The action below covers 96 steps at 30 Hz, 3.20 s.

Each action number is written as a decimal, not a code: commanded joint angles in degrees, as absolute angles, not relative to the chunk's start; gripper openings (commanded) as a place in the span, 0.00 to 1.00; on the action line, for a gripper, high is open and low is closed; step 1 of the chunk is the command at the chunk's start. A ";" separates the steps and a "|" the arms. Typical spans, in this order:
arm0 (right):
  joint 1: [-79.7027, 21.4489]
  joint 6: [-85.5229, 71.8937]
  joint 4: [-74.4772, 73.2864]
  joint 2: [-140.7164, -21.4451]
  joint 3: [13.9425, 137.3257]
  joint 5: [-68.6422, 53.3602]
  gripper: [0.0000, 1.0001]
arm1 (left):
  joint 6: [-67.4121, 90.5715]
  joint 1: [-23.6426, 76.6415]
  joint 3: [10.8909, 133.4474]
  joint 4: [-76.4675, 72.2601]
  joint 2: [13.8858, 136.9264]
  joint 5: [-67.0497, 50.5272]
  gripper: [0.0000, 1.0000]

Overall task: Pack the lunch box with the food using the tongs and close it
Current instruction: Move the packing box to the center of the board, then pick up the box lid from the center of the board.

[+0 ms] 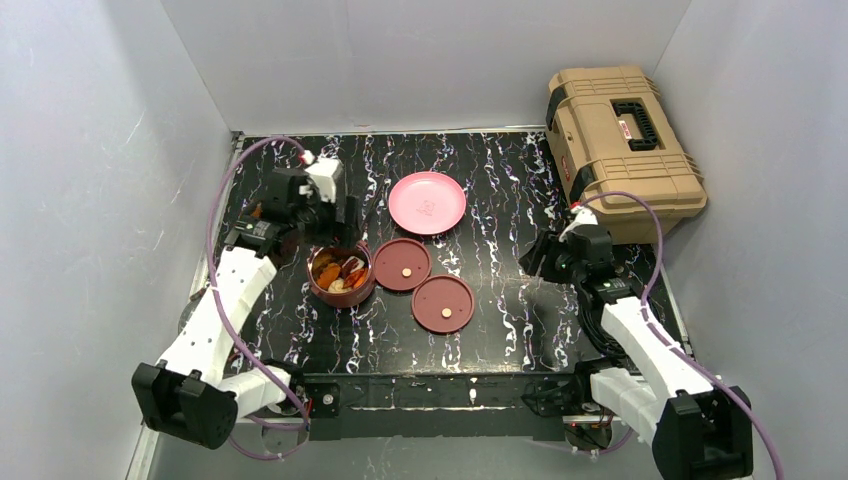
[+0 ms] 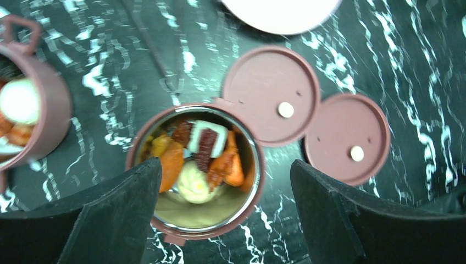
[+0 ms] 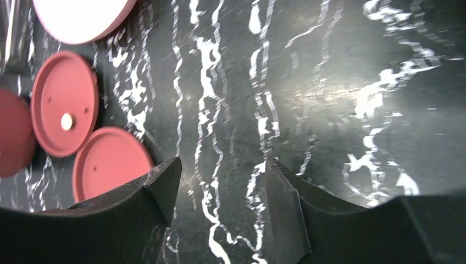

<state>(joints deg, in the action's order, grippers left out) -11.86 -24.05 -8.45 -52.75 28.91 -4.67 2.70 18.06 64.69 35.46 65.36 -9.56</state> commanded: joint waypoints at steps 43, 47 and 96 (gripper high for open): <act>-49.61 -34.98 -13.27 -84.48 45.70 17.15 0.41 | 11.18 6.61 57.11 29.17 63.06 -2.35 0.86; -49.79 -34.99 -13.11 -84.90 45.62 17.37 0.39 | 11.20 6.59 57.17 29.35 63.14 -2.19 0.86; -50.19 -32.80 -18.47 -69.59 48.10 24.95 0.01 | 9.30 2.95 58.34 37.45 74.05 -3.63 0.36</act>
